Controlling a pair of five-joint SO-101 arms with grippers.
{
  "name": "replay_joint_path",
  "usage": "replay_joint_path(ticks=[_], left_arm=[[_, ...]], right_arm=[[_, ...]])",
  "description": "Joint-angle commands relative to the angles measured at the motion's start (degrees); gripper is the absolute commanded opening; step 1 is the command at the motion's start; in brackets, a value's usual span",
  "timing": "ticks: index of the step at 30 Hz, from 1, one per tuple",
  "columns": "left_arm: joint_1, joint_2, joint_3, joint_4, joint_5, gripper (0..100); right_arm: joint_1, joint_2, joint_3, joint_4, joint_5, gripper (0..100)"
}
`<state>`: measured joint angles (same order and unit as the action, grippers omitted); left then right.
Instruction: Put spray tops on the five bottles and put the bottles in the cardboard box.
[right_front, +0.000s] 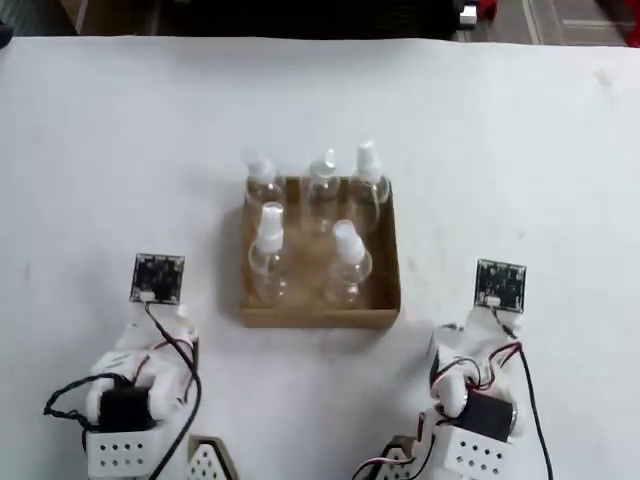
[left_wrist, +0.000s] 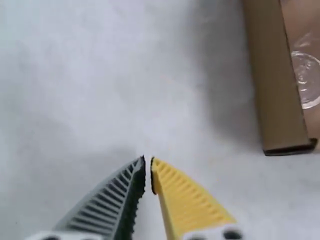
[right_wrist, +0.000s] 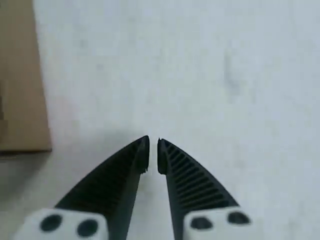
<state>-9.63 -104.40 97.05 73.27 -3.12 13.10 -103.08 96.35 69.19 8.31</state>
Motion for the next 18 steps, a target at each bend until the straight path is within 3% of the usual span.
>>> replay_joint_path(ticks=[1, 18], left_arm=[[0.0, 0.0, -0.1, 0.2, 1.0, 2], [0.0, 0.0, -0.1, 0.2, 0.7, 2]], right_arm=[[0.8, -0.4, 0.5, 3.7, 0.6, 1.5], [-0.9, -0.4, 0.5, 3.7, 0.6, 1.5]])
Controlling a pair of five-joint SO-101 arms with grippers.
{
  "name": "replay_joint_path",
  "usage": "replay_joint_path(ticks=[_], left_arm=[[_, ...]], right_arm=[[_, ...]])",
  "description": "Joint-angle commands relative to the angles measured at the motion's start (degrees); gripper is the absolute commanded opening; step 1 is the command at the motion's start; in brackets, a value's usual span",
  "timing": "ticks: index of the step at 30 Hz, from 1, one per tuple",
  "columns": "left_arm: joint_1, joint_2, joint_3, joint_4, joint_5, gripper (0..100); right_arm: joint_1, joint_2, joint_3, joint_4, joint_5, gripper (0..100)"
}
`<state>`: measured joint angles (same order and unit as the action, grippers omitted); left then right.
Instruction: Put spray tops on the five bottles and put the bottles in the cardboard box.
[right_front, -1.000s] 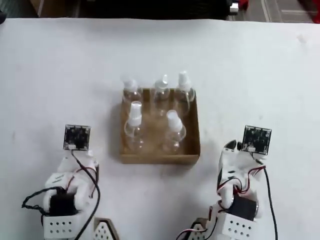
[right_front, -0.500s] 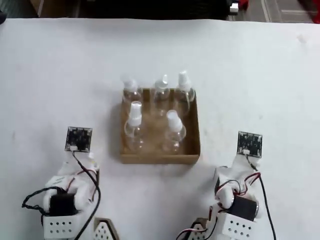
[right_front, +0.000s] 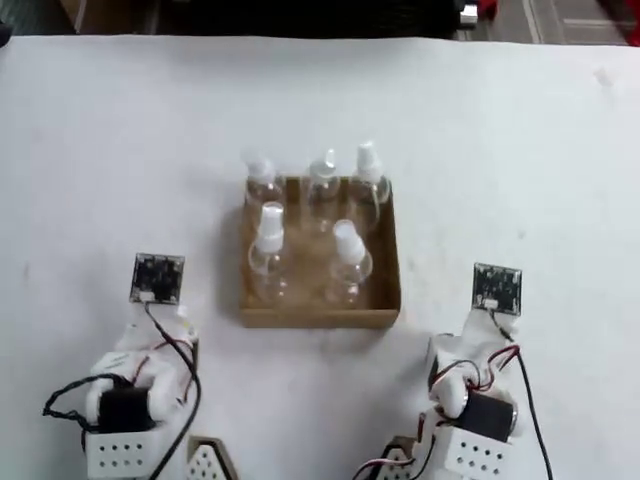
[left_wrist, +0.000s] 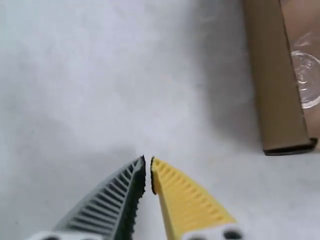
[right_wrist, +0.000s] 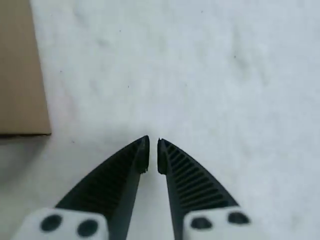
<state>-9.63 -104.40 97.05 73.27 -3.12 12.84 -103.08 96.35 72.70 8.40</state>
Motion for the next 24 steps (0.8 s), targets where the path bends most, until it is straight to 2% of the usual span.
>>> replay_joint_path(ticks=[1, 24], left_arm=[[0.0, 0.0, -0.1, 0.2, 0.7, 2], [0.0, 0.0, -0.1, 0.2, 0.7, 2]], right_arm=[[-0.7, -0.4, 0.5, 0.2, 0.5, 1.5], [-3.4, -0.4, 0.5, 0.2, 0.5, 1.5]])
